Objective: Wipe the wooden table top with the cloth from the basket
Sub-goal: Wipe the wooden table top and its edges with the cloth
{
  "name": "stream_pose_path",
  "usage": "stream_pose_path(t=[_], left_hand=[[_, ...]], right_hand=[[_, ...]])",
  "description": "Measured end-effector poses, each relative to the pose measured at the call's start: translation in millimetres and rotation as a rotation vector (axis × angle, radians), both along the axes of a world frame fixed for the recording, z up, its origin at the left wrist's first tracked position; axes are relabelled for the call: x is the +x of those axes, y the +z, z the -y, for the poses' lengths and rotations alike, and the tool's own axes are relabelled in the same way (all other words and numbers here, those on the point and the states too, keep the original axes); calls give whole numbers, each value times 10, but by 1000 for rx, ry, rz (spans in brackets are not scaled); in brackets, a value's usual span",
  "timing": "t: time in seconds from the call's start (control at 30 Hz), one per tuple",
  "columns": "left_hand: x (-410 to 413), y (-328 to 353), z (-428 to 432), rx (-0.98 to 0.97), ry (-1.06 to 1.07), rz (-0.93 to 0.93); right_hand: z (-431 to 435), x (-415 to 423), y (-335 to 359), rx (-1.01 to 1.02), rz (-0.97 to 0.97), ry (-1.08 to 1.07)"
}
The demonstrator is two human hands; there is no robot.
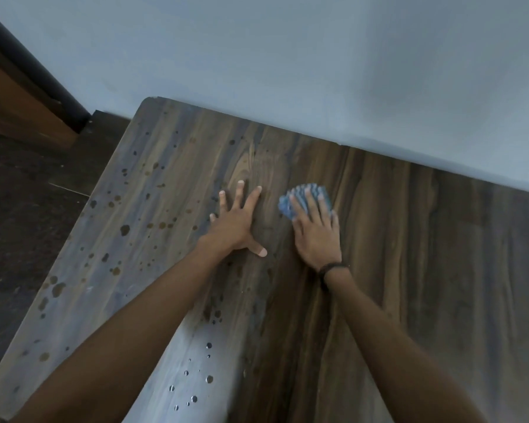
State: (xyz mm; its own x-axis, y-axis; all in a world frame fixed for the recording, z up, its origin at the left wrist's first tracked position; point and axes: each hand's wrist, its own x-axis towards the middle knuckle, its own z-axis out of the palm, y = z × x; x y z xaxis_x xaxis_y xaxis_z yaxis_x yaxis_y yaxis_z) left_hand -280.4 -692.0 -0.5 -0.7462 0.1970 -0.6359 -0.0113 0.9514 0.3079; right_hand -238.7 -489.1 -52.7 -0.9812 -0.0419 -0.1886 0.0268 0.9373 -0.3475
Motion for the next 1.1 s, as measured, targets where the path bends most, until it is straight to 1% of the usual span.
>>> stream_pose_path(t=[0.1,0.17,0.23,0.3,0.37,0.43,0.47,0.53,0.63,0.7,0.83,0.9,0.97,1.03,1.1], left_hand=[[53,26,245,-73,89,-29],[76,19,334,-107,103,44],[90,-22,335,-104,80,99],[87,-55,291,-101,72,104],[87,-62,276,-93,81,100],[109,-50,302,-88,87,93],[116,-42,317,-88,86,94],[111,-46,325,-84,82,104],[73,-61,302,-93,90,128],[50,-46,272,-105,95,140],[51,-29,267,-92,96,135],[76,-30,295,-89,97,123],[86,-44,302,-83,89,113],[76,-50,291,-85,90,118],[71,-45,285,-92,90,114]], right_hand=[[-32,578,-26,39,5,139],[-144,450,-49,76,-41,250],[-257,-5,-79,111,-80,320],[-364,-587,-107,108,-67,225],[-417,-1142,-75,74,-50,35],[-356,-1471,-36,11,-11,-130],[-279,-1506,-20,-12,9,-176],[-91,-1310,15,-18,5,-152],[41,-729,-9,8,-41,28],[-53,-713,-9,28,-39,82],[-204,-1414,93,-6,28,-92],[-71,-1435,83,-28,48,-117],[152,-1067,28,4,-13,-2],[179,-666,-43,37,-57,146],[48,-710,-41,78,-54,214]])
